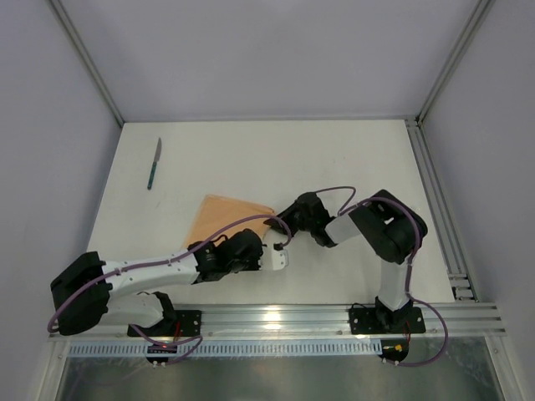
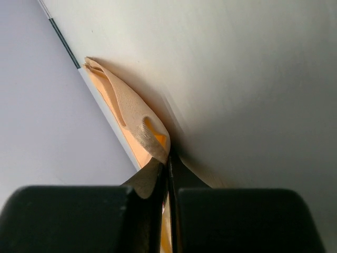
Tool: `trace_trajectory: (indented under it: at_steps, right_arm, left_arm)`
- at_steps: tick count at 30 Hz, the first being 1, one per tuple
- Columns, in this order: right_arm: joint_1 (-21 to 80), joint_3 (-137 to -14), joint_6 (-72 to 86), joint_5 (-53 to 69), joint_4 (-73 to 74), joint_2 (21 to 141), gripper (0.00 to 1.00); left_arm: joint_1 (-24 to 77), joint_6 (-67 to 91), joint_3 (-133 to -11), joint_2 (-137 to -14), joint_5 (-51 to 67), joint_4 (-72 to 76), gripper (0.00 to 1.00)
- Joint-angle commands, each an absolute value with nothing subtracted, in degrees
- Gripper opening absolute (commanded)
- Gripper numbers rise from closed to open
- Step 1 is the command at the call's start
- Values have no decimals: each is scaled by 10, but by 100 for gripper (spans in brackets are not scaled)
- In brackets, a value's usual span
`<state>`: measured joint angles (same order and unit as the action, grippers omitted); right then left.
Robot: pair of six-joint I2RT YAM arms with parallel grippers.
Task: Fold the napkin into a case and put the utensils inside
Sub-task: Turn over the upper triangle folded napkin at the center of the board.
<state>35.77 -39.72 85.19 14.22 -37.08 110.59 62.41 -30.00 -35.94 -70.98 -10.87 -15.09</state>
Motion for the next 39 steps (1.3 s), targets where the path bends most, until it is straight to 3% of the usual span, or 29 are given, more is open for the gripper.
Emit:
trace_trajectory:
  at_steps: [1, 12, 17, 24, 31, 39]
  right_arm:
    - [355, -413, 803, 118, -275, 1071, 4]
    - [347, -482, 725, 104, -179, 1002, 4]
    - [320, -542, 646, 77, -52, 934, 4]
    - [303, -671, 509, 12, 131, 874, 4]
    - [262, -659, 474, -28, 187, 778, 4]
    - [201, -672, 392, -63, 279, 684, 4]
  left_arm:
    - [617, -287, -401, -695, -106, -161, 0]
    - [610, -288, -477, -686, -98, -252, 0]
    - [608, -269, -551, -695, -90, -332, 0]
    - [606, -217, -704, -757, -61, -446, 0]
    - [607, -201, -858, -808, -62, -465, 0]
    - [607, -111, -1076, -965, 65, -495, 0]
